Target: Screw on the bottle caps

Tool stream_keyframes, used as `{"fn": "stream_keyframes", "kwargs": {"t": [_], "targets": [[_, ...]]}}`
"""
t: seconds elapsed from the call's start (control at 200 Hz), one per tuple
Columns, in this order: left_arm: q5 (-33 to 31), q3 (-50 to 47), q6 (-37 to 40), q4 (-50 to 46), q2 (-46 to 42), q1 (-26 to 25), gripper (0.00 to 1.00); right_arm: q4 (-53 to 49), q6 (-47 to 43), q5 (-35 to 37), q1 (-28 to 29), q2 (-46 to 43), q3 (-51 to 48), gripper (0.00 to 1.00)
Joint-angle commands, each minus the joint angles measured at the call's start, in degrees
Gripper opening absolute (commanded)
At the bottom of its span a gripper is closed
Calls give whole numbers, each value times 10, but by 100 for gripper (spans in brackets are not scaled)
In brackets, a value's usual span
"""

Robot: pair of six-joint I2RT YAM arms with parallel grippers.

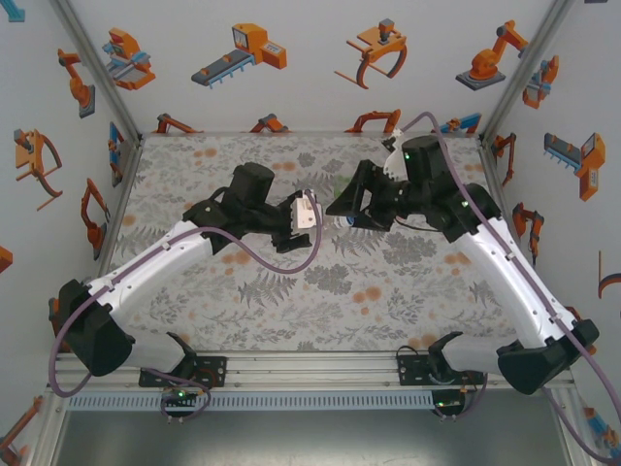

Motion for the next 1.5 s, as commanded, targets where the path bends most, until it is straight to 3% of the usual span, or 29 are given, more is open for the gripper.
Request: {"fn": "stream_keyframes", "kwargs": {"t": [0.0, 0.25, 0.476, 0.611, 0.831, 1.172, 1.492], "targets": [[21, 4, 0, 2, -16, -3, 0, -20, -111, 27, 0, -9, 18, 67], [27, -6, -5, 5, -26, -3, 0, 102, -307, -21, 0, -48, 2, 67], [44, -9, -8, 5, -38, -3, 0, 88, -664, -140, 1, -94, -37, 65], [55, -8, -9, 1, -44, -3, 0, 83, -795, -197, 0, -108, -61, 61], [55, -7, -14, -2, -47, -3, 0, 132, -813, -217, 1, -109, -99, 50], [58, -7, -12, -3, -48, -3, 0, 140, -815, -225, 1, -105, -105, 44], [58, -7, -15, 5, -48, -3, 0, 136, -788, -221, 1, -101, -110, 25]]}}
